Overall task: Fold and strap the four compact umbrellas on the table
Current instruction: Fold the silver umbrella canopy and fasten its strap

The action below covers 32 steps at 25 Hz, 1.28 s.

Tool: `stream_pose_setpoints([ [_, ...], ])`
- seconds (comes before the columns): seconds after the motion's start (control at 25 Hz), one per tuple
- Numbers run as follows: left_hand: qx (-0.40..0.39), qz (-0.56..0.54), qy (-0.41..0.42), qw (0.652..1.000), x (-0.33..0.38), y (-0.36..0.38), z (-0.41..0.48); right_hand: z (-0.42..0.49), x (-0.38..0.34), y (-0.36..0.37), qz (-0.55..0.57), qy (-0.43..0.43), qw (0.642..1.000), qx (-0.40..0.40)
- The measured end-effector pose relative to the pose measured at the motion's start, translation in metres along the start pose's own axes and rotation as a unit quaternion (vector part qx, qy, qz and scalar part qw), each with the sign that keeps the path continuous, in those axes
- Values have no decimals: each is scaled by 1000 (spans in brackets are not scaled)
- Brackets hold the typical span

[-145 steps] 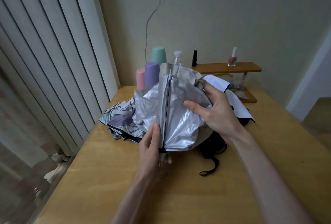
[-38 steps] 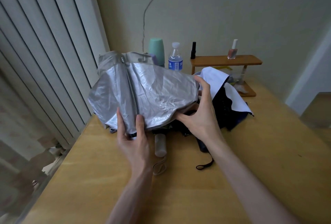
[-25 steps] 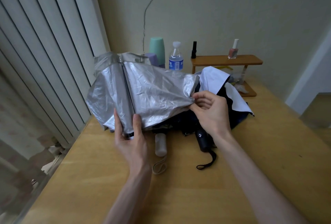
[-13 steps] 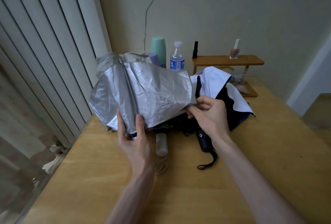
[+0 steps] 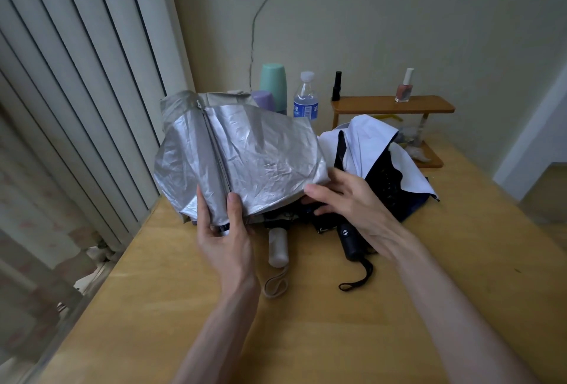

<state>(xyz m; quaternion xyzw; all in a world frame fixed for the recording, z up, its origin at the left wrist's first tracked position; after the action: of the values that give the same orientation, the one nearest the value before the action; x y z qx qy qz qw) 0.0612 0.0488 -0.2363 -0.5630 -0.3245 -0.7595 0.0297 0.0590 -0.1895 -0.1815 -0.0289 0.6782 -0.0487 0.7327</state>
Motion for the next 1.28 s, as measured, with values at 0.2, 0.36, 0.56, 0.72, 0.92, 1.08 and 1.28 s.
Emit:
stream_pose_setpoints([
  [0.2, 10, 1, -8, 1000, -2, -2, 2, -1, -8, -27, 26, -41, 995, 82],
  [0.36, 9, 1, -8, 1000, -2, -4, 4, -2, -7, -25, 6, -26, 999, 17],
  [0.56, -36, 2, 5, 999, 7, 8, -8, -6, -11, -11, 91, 36, 995, -21],
  [0.72, -56, 28, 22, 998, 12, 15, -16, -3, -11, -31, 114, 37, 986, 118],
  [0.92, -59, 33, 41, 997, 18, 17, -18, -1, -16, -42, 239, 22, 965, 102],
  [1.08, -59, 46, 30, 997, 14, 15, -20, 0, -15, -36, 229, 59, 969, 71],
  [1.28, -76, 53, 32, 995, 5, 16, -17, -8, -22, -49, 229, -2, 957, 176],
])
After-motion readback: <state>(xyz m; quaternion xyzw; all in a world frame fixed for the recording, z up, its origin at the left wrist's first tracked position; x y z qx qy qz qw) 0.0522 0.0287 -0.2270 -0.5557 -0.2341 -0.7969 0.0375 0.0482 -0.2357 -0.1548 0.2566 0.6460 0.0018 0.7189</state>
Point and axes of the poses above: each hand's wrist, its own z-axis towards the middle knuckle, its own y-axis out of the palm, x = y × z, the point moved 10 cm from there along z, towards the middle knuckle, and after that the axes turned 3 degrees about y, right-handed, at the moved point
